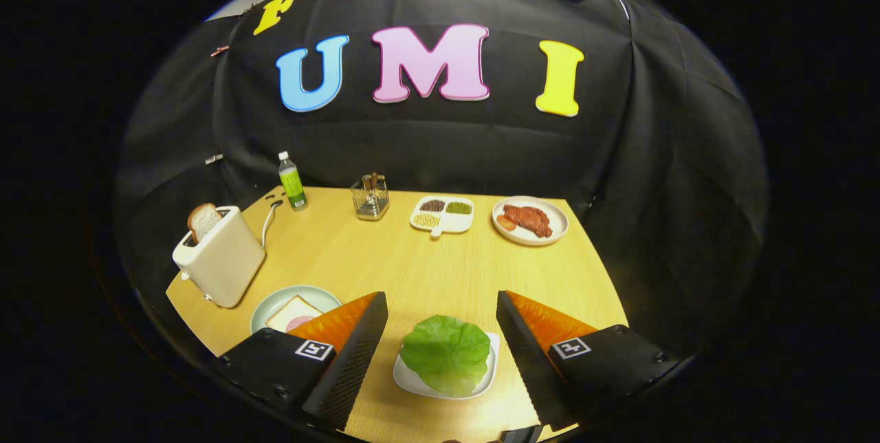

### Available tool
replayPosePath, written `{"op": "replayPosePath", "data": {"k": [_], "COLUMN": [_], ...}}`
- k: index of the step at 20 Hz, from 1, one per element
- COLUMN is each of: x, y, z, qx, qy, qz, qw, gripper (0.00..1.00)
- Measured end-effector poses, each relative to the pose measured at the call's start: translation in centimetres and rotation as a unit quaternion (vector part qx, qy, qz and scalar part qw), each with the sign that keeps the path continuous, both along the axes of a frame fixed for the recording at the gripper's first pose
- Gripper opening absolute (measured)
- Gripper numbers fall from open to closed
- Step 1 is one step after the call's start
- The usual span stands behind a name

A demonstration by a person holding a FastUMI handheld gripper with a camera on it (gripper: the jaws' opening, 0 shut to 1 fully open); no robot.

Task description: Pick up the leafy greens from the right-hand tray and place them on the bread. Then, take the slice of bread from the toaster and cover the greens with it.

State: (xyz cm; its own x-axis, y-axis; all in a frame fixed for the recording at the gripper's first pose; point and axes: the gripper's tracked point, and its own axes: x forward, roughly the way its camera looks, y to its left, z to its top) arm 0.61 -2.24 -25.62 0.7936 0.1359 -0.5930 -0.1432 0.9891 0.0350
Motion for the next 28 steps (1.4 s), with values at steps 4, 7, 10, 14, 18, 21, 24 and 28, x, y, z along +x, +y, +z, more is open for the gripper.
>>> {"op": "replayPosePath", "data": {"k": [4,7,10,14,18,21,24,28], "x": [-0.5,-1.1,-1.5,-1.3,-1.3,-1.6,-1.5,-1.5], "y": [-0.4,-0.9,-1.5,-1.5,-0.8,-0.8,-0.8,-1.1], "z": [-5.6,-9.6,-13.2,-15.9,-16.8,-16.9,-16.8,-17.0], "qx": [-0.021,-0.027,-0.042,-0.049,-0.032,-0.022,-0.023,-0.022], "qy": [0.054,0.090,0.127,0.141,0.153,0.165,0.164,0.171], "qz": [0.015,0.011,0.010,0.010,0.012,0.003,0.008,-0.003], "qw": [0.998,0.995,0.991,0.989,0.988,0.986,0.986,0.985], "gripper": [0.99,0.99,0.99,0.99,0.90,0.81,0.77,0.35]}}
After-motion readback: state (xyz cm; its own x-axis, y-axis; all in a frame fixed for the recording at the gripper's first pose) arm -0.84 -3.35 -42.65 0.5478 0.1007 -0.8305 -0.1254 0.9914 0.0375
